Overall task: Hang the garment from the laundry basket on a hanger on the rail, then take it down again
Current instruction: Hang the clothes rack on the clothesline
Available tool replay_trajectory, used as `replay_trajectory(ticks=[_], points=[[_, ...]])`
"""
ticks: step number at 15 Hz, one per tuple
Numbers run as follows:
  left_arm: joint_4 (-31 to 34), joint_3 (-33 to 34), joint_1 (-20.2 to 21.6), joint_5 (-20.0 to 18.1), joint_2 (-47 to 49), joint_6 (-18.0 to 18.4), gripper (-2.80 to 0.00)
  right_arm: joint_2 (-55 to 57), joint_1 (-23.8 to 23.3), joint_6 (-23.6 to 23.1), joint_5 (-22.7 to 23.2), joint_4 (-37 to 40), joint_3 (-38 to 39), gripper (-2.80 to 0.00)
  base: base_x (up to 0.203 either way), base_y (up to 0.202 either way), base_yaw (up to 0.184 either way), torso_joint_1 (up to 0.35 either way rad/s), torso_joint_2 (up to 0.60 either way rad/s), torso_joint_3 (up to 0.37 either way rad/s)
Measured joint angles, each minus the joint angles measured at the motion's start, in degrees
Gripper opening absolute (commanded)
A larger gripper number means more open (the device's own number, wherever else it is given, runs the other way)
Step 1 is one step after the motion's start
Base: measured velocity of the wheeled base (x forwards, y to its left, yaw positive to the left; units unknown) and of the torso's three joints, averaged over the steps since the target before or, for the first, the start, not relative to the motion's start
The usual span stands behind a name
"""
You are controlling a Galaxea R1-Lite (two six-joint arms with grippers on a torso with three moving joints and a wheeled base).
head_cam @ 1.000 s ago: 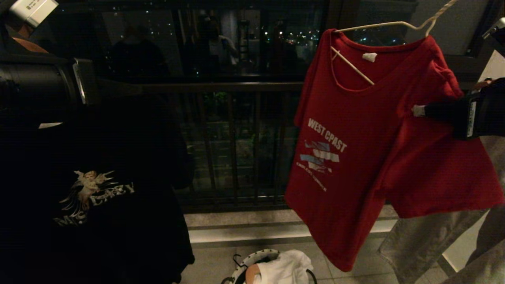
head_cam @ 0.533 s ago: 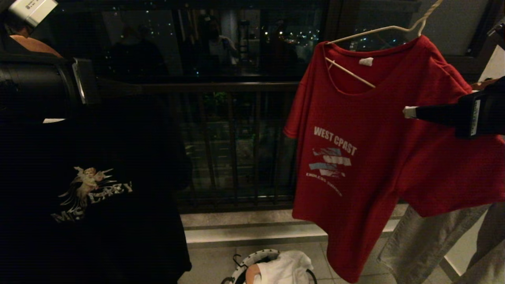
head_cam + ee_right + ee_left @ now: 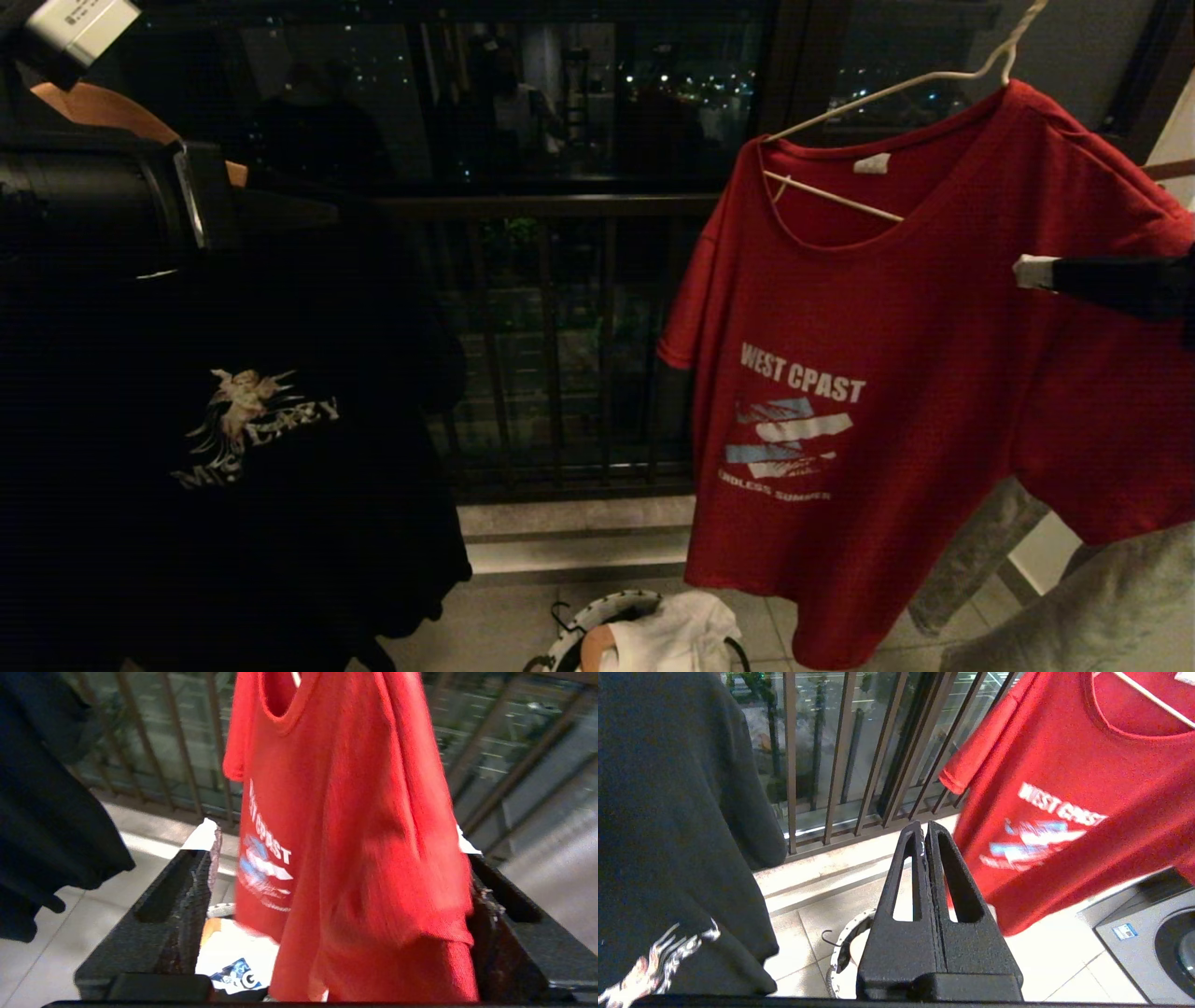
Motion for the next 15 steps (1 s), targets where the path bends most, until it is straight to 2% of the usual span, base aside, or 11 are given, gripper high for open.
replay_trajectory(ticks=[3,6,12,15], points=[[0.2,0.0,-0.1,0.0,0.0,0.0,-2.8,-3.0,0.0,2.7,-4.5,0.2,1.4,0.0,0.0,0.0,0.0,0.0,0.0,0.0],[0.2,0.1,-0.3,0.0,0.0,0.0,-2.8,-5.5,-0.4,3.2,-9.3,0.2,2.9,0.0,0.0,0.0,0.0,0.0,0.0,0.0],[0.3,0.1,-0.6,0.0,-0.2,0.0,-2.8,-9.0,-4.7,6.8,-11.1,0.1,3.3,0.0,0.0,0.0,0.0,0.0,0.0,0.0],[1.0,0.2,-3.0,0.1,-0.5,0.0,-2.8,-10.9,-7.6,6.8,-11.9,0.3,2.6,0.0,0.0,0.0,0.0,0.0,0.0,0.0]])
